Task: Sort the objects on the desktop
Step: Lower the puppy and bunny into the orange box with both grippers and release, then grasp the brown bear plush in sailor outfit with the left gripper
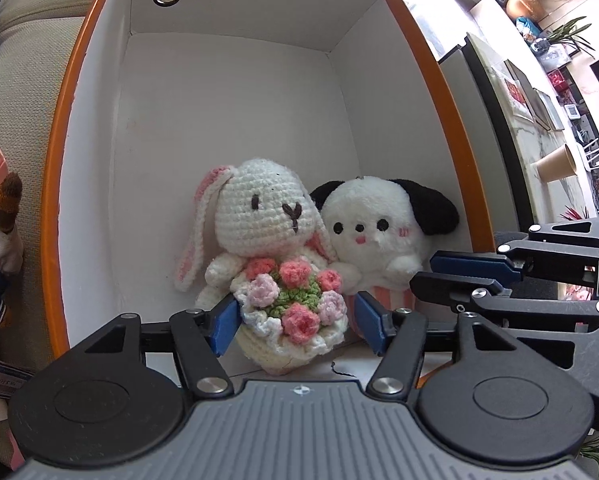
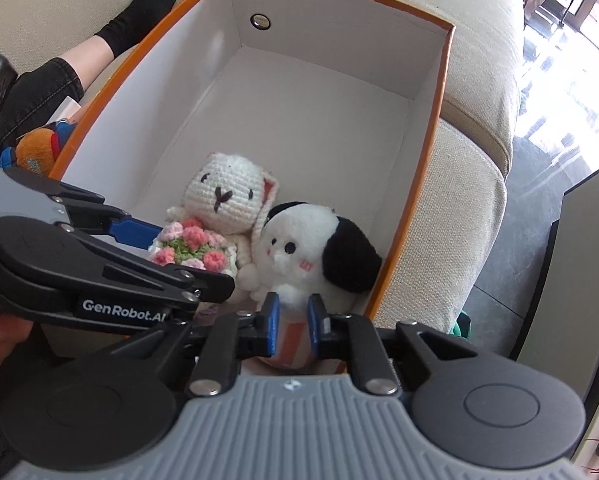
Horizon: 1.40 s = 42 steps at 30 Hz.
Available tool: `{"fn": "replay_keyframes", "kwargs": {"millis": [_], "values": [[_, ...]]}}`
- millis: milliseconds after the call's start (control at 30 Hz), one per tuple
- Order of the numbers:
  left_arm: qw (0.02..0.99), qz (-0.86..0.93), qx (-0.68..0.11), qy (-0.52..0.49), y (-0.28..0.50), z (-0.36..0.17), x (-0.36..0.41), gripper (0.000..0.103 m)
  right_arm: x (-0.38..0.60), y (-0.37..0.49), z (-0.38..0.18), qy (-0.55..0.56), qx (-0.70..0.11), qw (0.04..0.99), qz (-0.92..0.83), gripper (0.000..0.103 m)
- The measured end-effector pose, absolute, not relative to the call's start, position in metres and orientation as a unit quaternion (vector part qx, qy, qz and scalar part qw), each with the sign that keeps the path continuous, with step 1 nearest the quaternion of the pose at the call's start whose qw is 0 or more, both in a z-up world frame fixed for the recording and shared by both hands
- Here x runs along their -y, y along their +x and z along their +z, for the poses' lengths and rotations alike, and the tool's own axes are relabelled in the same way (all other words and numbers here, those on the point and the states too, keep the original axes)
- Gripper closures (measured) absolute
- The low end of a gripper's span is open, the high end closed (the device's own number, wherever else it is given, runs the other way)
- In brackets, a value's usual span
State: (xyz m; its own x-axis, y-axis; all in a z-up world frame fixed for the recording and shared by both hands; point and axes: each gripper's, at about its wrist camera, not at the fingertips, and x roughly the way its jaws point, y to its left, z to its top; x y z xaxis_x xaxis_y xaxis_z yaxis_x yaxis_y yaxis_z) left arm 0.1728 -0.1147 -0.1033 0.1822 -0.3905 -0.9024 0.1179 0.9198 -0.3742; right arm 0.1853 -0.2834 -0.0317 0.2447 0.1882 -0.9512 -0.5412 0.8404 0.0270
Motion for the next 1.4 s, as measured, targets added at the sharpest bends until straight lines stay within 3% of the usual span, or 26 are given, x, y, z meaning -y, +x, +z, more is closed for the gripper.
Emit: {"fn": "replay_keyframes", "kwargs": {"millis": [367,600,1033,1400], "values": [[0.754,-0.211,-0.609,-0.125,0.165,-0.085,0.120,0.030,0.280,0.168,-0.015,-0.162,-0.543,0.792,0.227,0.086],[0.760,-0.243,-0.587,-0.135,0.155,-0.063,0.108,0.039,0.275,0.163,-0.013,-0.145,-0.536,0.800,0.228,0.086],[0.849,-0.199,-0.481,-0.091,0.116,0.021,0.011,0.040,0.216,0.140,0.018,-0.084,-0.474,0.813,0.328,0.084],[0.859,-0.122,-0.496,-0.022,0.104,-0.006,-0.057,0.040,0.117,0.133,0.005,-0.106,-0.476,0.777,0.397,0.083]]}}
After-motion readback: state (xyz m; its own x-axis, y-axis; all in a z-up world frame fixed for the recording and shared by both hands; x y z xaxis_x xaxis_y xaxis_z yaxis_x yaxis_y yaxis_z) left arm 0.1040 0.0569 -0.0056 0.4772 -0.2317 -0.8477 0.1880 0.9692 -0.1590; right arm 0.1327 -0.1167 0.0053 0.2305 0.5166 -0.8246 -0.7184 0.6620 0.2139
